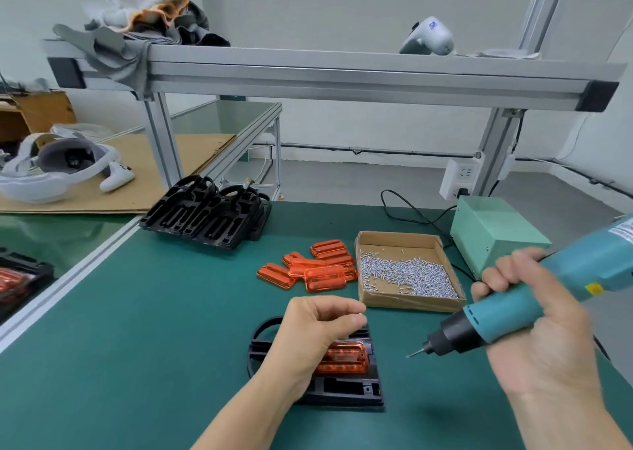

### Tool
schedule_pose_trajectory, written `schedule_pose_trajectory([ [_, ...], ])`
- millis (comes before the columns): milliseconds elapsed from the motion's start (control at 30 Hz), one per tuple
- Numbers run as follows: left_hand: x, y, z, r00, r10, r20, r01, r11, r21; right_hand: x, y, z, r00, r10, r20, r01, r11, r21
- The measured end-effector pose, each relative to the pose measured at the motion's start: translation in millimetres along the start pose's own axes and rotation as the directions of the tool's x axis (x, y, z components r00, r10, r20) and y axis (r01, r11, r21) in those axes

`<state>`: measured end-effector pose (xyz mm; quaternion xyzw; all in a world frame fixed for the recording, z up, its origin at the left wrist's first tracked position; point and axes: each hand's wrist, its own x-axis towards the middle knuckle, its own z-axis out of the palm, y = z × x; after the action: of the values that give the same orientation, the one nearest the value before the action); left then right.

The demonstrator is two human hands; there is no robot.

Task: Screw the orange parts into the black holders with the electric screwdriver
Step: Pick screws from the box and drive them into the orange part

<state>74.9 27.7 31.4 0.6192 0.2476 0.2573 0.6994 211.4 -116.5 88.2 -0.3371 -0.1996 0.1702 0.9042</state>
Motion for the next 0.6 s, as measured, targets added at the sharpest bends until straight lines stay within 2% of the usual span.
schedule_pose_trajectory([
  [167, -7, -2, 2, 0.998, 0.023, -0.051, -0.024, 0.999, -0.022, -4, 4, 4, 1.000, 0.025, 0.011, -0.026, 0.998, 0.058],
  [333, -12, -4, 4, 0.998, 0.054, -0.041, -0.057, 0.997, -0.059, -3, 8, 13, 0.999, -0.032, 0.033, 0.030, 0.998, 0.060],
  [600, -18, -9, 10, 1.000, -0.021, -0.001, 0.020, 0.946, -0.324, -3, 7, 35, 0.997, -0.063, 0.051, 0.055, 0.990, 0.131],
])
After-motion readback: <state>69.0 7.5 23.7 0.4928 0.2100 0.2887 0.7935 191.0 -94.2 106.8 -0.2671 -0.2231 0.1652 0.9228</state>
